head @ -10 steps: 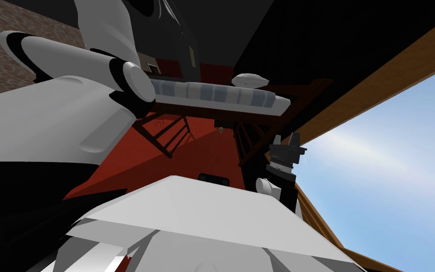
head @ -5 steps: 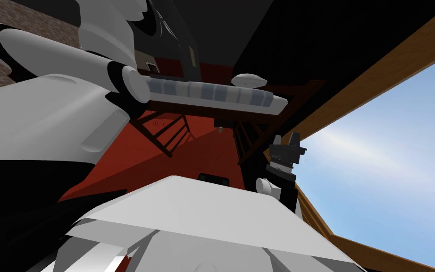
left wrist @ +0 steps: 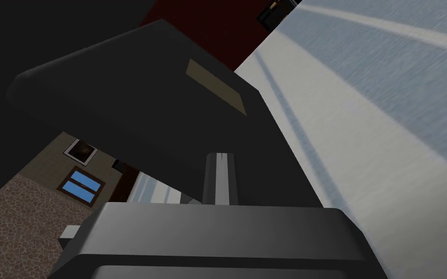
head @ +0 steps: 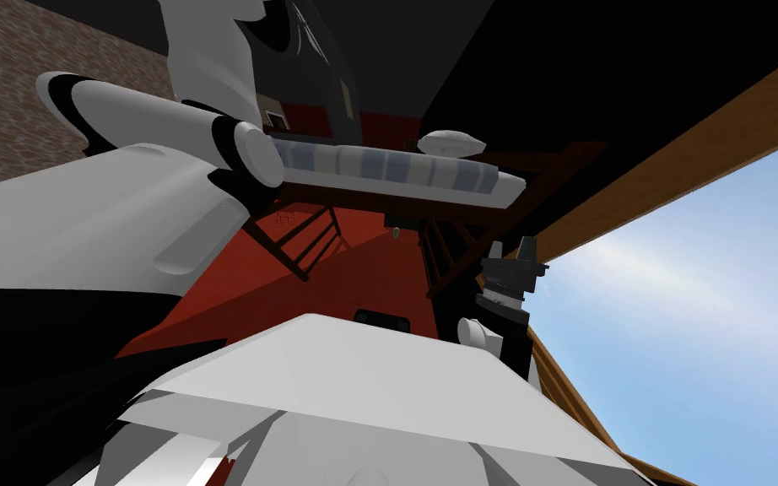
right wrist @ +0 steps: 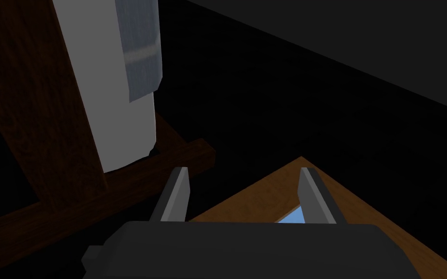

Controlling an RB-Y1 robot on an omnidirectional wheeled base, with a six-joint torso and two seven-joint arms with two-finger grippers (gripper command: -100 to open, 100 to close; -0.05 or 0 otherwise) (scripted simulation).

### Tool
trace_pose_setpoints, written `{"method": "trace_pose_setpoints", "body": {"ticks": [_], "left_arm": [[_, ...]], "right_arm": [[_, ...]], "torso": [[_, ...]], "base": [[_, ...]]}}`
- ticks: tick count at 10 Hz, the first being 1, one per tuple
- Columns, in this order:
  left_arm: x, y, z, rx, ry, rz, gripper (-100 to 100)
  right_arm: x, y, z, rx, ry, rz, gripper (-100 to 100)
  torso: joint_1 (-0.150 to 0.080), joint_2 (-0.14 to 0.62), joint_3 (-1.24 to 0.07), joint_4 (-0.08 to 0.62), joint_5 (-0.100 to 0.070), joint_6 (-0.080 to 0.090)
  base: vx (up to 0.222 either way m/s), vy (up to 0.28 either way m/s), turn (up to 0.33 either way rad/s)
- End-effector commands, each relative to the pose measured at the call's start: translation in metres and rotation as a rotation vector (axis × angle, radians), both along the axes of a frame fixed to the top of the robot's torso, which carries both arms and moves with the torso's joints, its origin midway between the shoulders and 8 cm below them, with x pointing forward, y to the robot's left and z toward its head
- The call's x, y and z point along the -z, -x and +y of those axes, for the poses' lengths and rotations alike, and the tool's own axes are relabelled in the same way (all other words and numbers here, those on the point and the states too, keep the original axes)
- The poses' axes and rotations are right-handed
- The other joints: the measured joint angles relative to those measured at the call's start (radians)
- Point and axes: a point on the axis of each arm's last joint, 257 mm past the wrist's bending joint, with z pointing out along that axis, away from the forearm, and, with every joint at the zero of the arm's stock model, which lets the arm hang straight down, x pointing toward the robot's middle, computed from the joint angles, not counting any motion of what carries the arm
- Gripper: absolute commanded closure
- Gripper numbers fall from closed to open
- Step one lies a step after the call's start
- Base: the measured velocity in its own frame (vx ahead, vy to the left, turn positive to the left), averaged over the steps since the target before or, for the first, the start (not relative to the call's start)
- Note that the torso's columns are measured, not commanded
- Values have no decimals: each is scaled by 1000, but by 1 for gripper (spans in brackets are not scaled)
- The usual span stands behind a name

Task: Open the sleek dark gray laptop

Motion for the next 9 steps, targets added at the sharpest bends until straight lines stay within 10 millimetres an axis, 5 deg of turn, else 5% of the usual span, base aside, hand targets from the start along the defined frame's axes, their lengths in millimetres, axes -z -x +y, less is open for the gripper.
{"method": "trace_pose_setpoints", "body": {"ticks": [1, 2, 4, 5, 9], "left_arm": [[-15, 14, -13, 26, -20, -11, 100], [-15, 16, -34, 45, -67, -8, 100], [-34, 35, -34, 53, -58, -39, 100], [-29, 36, -51, 66, -100, -27, 100], [-45, 56, -46, 67, -80, -57, 100]], "right_arm": [[0, 0, 0, 0, 0, 0, 0], [0, 0, 0, 0, 0, 0, 0], [0, 0, 0, 0, 0, 0, 0], [0, 0, 0, 0, 0, 0, 0], [0, 0, 0, 0, 0, 0, 0]], "torso": [[0, 0, 0, 0, 0, -1], [1, 3, 2, 1, 0, -1], [2, 2, 2, 1, 1, -1], [1, 4, 2, 1, 1, -1], [2, 5, 3, 2, 1, -1]], "base": [[39, -10, -10], [66, 9, 78], [62, 6, 13], [72, -11, 53], [29, -2, 12]]}}
